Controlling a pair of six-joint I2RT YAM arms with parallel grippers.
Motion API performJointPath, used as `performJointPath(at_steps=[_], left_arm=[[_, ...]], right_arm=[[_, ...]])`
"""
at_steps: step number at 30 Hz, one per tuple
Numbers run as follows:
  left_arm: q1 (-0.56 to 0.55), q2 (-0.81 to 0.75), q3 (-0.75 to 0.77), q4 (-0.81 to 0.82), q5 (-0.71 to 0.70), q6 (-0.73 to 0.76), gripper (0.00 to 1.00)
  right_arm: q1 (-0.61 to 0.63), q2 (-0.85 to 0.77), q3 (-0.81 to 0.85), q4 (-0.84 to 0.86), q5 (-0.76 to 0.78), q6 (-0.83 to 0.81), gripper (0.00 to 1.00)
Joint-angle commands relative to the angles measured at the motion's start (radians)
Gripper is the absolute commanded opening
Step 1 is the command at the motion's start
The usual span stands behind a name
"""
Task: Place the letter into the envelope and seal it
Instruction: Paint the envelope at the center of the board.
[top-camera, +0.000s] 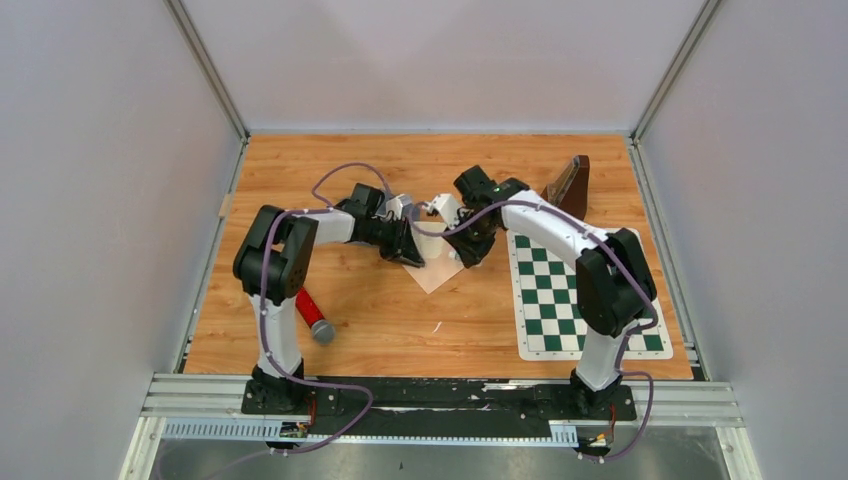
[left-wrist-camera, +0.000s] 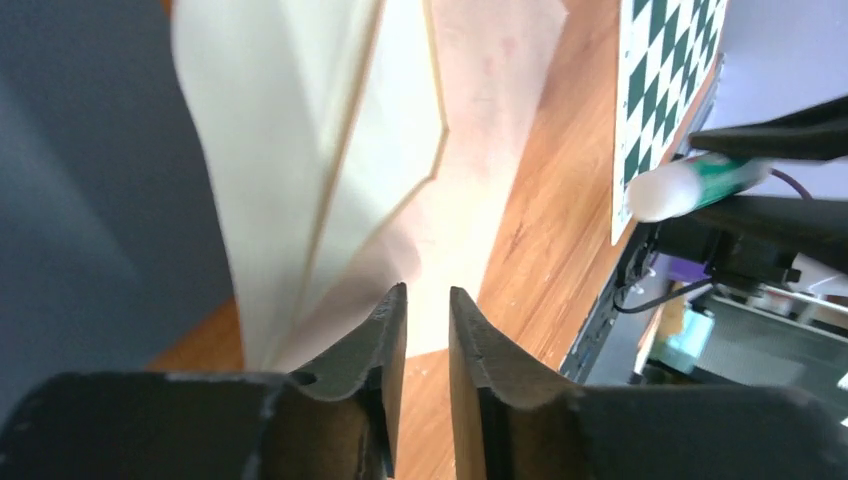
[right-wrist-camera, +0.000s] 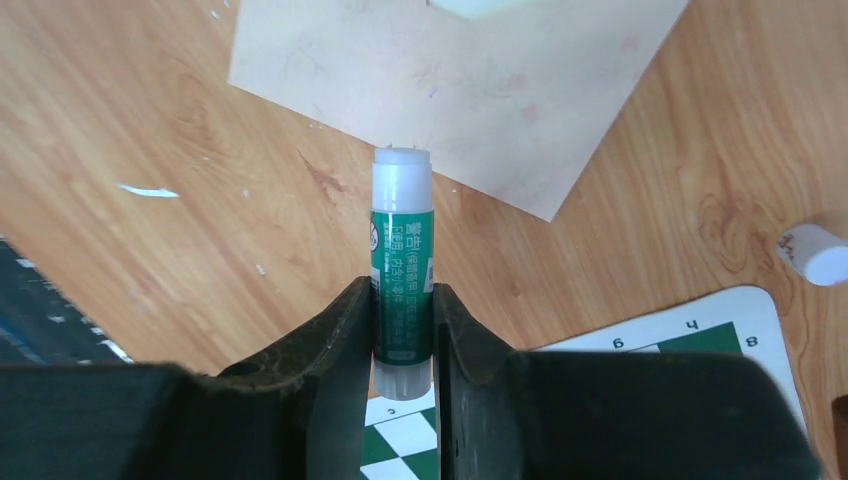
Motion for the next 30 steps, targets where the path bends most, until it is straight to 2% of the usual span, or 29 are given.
performJointPath(at_steps=[1,2,5,6,7,8,9,10,12,16,20,30], left_arm=[[0.004,-0.262,-0.092,0.198,-0.084,0.101,0.37],[0.003,-0.301,-0.108,0.219,-0.096,0.133,0.40],[-0.015,-0.505,-0.169,0.268,-0.171,0.399,0.50],[-0.038,-0.544,-0.177,0.264,-0.189,0.569,0.51],[-0.054,-0.611,-0.198,0.265,-0.224,0.653,0.52],[-0.086,-0.640,-0.211,0.276,-0.253,0.844,0.54],[-0.105,-0.690,-0.242,0.289,-0.266,0.935,0.55],[-0.141,-0.709,-0.262,0.326,-0.287,1.130,0.57],[-0.173,-0.741,-0.315,0.390,-0.276,1.375,0.60],[-0.185,-0.717,-0.318,0.403,-0.207,1.631,0.62],[-0.210,-0.674,-0.274,0.349,-0.174,1.729,0.62],[-0.280,-0.647,-0.263,0.361,-0.184,1.718,0.60]], right_arm=[[-0.121,-0.059,0.150,-0.139,-0.278,0.048,0.00],[-0.143,-0.046,0.179,-0.174,-0.331,0.044,0.00],[-0.183,0.030,0.304,-0.293,-0.444,0.017,0.00],[-0.189,0.051,0.342,-0.327,-0.477,0.008,0.00],[-0.193,0.067,0.369,-0.350,-0.508,0.006,0.00],[-0.195,0.082,0.397,-0.367,-0.539,0.003,0.00],[-0.194,0.092,0.420,-0.377,-0.562,0.005,0.00],[-0.195,0.102,0.438,-0.381,-0.581,0.008,0.00],[-0.196,0.114,0.468,-0.381,-0.595,0.006,0.00],[-0.195,0.117,0.503,-0.374,-0.608,0.011,0.00],[-0.192,0.090,0.479,-0.362,-0.623,0.024,0.00],[-0.186,0.027,0.391,-0.323,-0.637,0.068,0.00]])
